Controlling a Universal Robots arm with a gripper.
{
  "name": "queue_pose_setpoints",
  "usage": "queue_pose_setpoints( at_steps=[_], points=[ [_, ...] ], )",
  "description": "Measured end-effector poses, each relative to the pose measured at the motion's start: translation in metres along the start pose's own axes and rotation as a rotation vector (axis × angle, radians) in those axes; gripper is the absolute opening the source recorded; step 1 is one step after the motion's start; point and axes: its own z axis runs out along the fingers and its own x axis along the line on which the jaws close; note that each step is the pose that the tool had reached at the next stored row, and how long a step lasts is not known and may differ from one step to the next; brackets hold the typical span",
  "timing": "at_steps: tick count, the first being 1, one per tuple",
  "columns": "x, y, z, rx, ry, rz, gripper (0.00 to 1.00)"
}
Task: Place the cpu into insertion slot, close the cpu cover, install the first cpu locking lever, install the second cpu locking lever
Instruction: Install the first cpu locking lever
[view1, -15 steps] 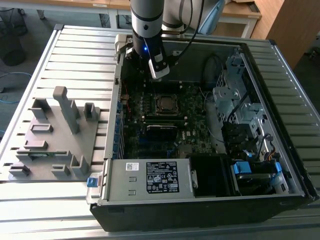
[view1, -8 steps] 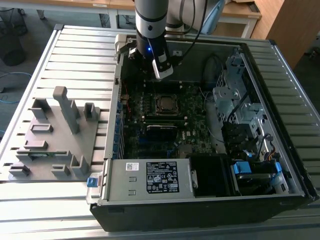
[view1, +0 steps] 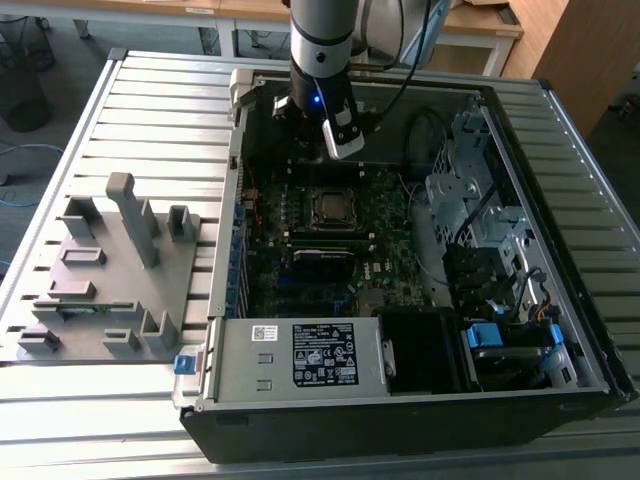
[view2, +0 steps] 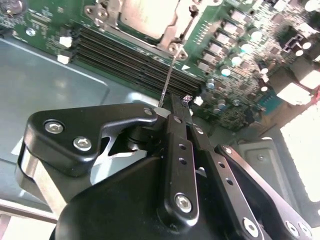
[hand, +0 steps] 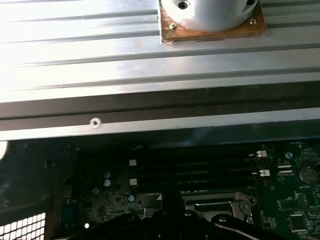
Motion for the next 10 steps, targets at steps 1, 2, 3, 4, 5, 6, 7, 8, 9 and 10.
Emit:
queue_pose_setpoints(
  at_steps=[1, 2, 3, 4, 5, 6, 7, 8, 9, 10],
  points=[
    [-0.0018, 0.0001, 0.0001, 0.0, 0.0, 0.0, 0.1],
    [-0.0035, 0.0003, 0.0001, 0.0, 0.0, 0.0, 0.1],
    [-0.005, 0.0004, 0.0001, 0.0001, 0.0, 0.0, 0.1],
    [-0.0065, 0.0005, 0.0001, 0.0001, 0.0, 0.0, 0.1],
    [-0.0081, 0.0007, 0.0002, 0.0, 0.0, 0.0, 0.1],
    [-0.0097, 0.0008, 0.0002, 0.0, 0.0, 0.0, 0.1],
    [-0.011, 0.0009, 0.0002, 0.0001, 0.0001, 0.0, 0.1],
    [-0.0114, 0.0009, 0.0002, 0.0001, 0.0001, 0.0, 0.1],
    [-0.0114, 0.0009, 0.0002, 0.0002, 0.0001, 0.0, 0.1],
    [-0.0114, 0.0009, 0.0003, 0.0, -0.0001, 0.0, 0.1]
  ],
)
